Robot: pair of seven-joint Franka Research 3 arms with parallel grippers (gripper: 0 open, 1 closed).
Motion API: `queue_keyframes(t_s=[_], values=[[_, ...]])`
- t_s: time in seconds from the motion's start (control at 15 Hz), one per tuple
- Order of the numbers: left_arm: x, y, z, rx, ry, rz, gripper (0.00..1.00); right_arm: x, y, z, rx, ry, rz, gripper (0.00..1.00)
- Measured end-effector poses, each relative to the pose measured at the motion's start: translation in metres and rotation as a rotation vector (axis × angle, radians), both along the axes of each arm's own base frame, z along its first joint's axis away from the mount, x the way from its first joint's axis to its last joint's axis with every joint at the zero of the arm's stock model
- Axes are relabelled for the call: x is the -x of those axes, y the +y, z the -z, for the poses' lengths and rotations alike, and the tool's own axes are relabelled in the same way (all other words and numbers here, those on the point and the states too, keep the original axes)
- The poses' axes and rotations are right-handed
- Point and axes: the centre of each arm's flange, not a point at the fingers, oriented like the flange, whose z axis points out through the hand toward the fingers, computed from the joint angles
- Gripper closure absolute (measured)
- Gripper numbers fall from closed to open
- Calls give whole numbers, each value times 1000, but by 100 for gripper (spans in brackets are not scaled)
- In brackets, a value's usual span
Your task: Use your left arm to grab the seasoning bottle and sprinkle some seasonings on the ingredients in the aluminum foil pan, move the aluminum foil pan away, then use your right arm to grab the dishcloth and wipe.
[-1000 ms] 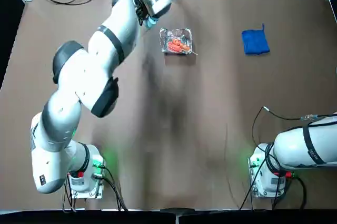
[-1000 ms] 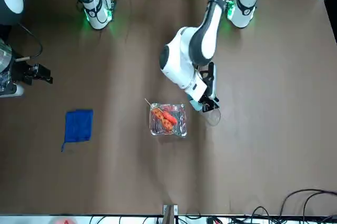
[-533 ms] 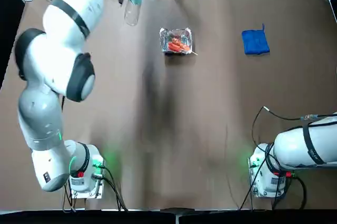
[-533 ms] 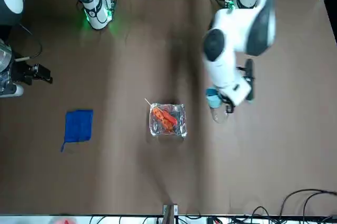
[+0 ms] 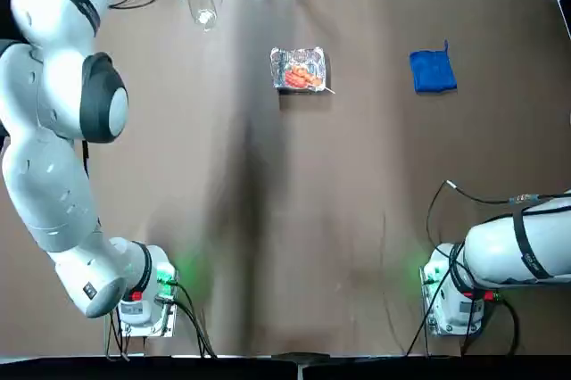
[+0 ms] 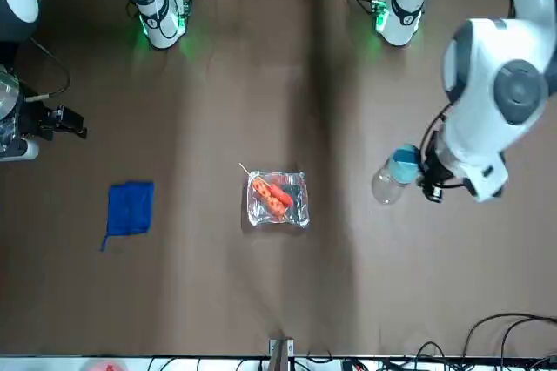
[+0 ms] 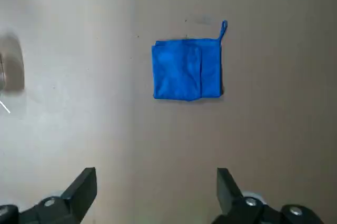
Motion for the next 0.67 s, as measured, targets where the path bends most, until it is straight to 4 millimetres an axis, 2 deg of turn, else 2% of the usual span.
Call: queue_keyframes(t_s=[0.13, 0.27, 0.4, 0.47, 0.67], values=[[-8, 29, 9, 45, 5, 11, 77, 0, 0, 0, 0, 0, 0, 0], [-14, 51, 29, 84, 0, 22, 77, 0, 0, 0, 0, 0, 0, 0], [-16, 69, 58, 105, -9, 14, 77, 0, 0, 0, 0, 0, 0, 0], [-15, 87, 86, 105, -4, 5, 77, 0, 0, 0, 0, 0, 0, 0], [-13, 114, 122, 89, -22, -20, 77, 0, 0, 0, 0, 0, 0, 0]])
